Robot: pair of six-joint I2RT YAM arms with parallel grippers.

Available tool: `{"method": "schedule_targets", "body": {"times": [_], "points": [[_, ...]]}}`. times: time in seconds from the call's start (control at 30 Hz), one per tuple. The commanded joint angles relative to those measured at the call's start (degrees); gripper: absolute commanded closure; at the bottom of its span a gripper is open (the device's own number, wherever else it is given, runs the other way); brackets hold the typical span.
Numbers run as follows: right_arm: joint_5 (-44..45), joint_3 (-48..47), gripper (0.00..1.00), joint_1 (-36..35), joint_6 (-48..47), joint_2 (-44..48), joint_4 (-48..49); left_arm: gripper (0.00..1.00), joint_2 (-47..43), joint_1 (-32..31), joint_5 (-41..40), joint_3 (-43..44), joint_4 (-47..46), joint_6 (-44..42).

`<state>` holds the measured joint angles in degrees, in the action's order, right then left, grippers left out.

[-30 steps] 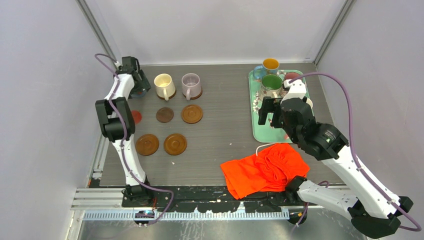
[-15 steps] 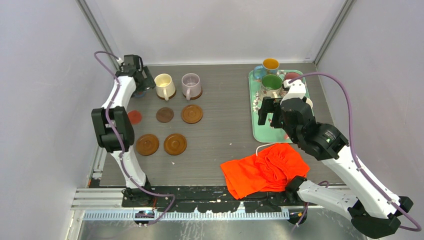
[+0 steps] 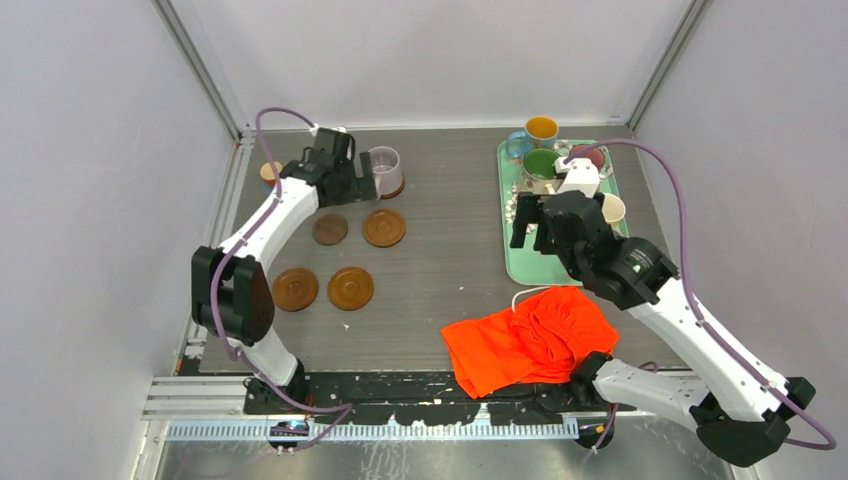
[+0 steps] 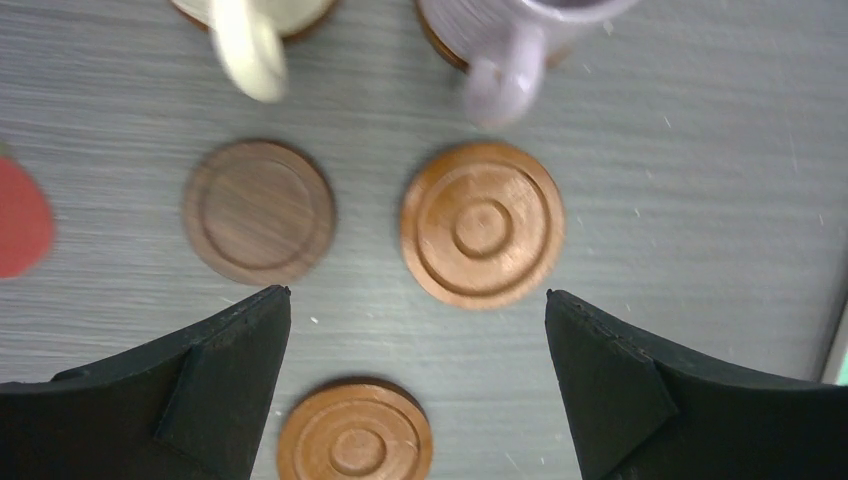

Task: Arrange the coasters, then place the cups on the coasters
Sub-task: Pick up the cup from the tray.

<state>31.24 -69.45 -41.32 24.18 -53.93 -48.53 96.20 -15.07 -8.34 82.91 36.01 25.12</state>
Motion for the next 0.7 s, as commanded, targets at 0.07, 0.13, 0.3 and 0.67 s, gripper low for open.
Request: {"method": "schedule_targets", "body": {"times": [0.07, 0.13, 0.3, 0.67], "points": [[7.36, -1.05, 0.00, -0.32, 5.19, -3.56, -2.30, 0.00, -4.83, -6.14, 3.03, -4.10, -1.17, 0.73], [8.26, -0.26, 0.00, -0.24, 7.52, -4.05, -2.36, 0.00, -6.37, -7.83, 3.59, -5.90, -1.56, 0.63], [13.00, 1.36, 0.00, -0.11, 14.66, -5.60, -3.35, 0.00, -9.47, -11.47, 7.42, -11.14, -3.71, 1.72], [22.57, 5.99, 0.00, 5.19, 37.92, -10.65, -13.58, 0.00, -13.76, -21.44, 16.19, -17.17, -5.86, 2.96]]}}
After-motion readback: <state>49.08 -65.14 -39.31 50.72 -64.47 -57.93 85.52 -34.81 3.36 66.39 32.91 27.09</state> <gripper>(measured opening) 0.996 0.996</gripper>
